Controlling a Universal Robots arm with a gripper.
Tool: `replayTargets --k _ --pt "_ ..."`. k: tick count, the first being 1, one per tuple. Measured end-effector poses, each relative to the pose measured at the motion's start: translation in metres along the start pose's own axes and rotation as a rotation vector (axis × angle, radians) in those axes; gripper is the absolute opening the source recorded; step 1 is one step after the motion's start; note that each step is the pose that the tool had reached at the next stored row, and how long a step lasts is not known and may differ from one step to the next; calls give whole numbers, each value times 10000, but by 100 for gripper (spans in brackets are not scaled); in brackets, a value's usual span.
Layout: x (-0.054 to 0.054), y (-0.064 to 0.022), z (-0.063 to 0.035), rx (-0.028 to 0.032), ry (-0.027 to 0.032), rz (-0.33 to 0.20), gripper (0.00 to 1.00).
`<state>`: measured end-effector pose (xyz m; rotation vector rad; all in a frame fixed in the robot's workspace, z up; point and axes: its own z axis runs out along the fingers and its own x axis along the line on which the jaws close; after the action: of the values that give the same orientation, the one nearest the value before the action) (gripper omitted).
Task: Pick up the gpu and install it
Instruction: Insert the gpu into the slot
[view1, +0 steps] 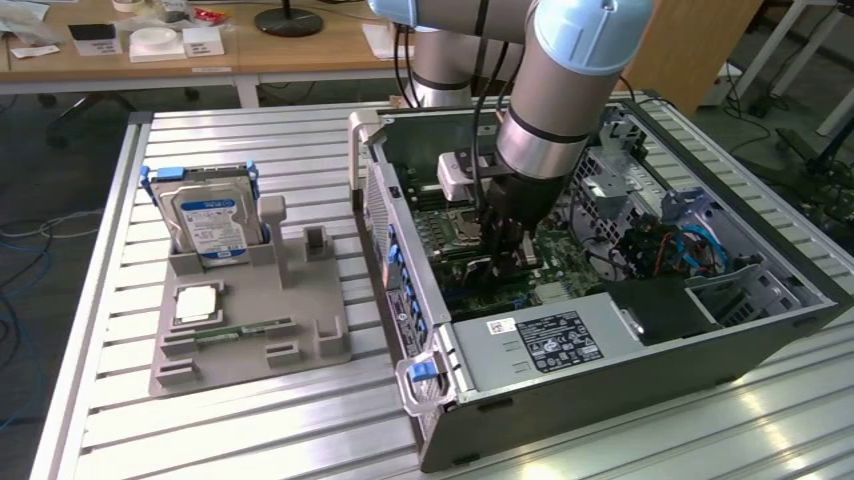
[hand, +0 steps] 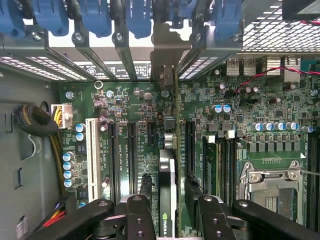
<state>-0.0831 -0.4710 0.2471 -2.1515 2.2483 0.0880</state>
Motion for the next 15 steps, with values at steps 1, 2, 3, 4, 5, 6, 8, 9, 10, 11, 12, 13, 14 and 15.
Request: replayTargets --k 1,2,3,4,5,6,8,9,10,11,12,13,14,15 --pt "0 0 0 0 0 0 40" --pt "0 0 -1 0 1 0 40" --pt "0 0 -1 -1 1 0 40" --pt "0 0 -1 0 1 0 40" --pt "0 0 -1 0 1 0 40" --pt "0 0 -1 0 2 1 40" --pt "0 0 -1 0 1 0 32" --pt "0 0 -1 -1 2 0 32" --pt "0 0 -1 -1 3 -1 32" --pt "0 0 -1 -1 2 -1 27" --pt "0 0 -1 -1 1 0 26" --pt "0 0 -1 -1 2 0 26" --pt "0 0 -1 -1 2 0 26" --pt "0 0 -1 -1 1 0 26"
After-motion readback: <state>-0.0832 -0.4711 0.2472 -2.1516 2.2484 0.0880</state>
